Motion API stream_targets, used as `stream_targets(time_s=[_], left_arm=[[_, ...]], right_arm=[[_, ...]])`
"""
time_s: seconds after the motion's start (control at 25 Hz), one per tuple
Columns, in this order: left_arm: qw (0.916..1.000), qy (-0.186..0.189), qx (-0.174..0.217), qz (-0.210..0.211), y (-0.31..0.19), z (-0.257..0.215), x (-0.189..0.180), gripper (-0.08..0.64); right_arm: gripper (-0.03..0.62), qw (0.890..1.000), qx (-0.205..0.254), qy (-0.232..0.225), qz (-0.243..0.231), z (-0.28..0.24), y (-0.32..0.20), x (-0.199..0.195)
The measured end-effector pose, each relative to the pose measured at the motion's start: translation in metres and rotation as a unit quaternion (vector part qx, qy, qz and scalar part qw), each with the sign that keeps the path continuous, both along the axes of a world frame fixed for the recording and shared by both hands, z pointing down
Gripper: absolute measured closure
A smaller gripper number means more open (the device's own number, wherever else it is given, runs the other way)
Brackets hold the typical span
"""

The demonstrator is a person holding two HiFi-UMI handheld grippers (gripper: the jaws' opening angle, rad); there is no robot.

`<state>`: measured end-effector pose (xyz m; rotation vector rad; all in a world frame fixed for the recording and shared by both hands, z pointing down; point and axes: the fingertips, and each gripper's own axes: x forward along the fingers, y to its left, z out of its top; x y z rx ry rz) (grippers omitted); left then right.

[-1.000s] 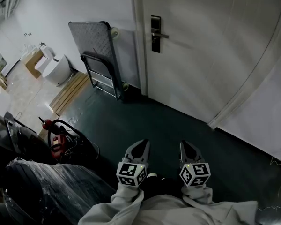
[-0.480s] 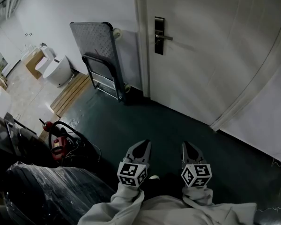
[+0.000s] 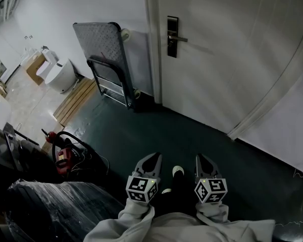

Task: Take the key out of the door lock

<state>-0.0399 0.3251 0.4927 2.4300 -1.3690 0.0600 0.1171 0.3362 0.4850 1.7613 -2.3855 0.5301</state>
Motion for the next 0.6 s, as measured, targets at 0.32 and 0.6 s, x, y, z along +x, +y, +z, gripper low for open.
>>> stream_targets(time_s=[0.32,0.6], left_arm=[[0.9999,-0.007,-0.014,-0.004,-0.032,0.011,-0.004,0.534],[0.9998,-0.006,-0.013,-0.014,-0.085,0.010,-0.005,0.534]], right_arm=[[0.541,1.000,-0.016,-0.005,-0.001,0.013,-0.031,0.000],[0.540,1.000,-0.014,-0.002,-0.008,0.012,-0.084,0.003]])
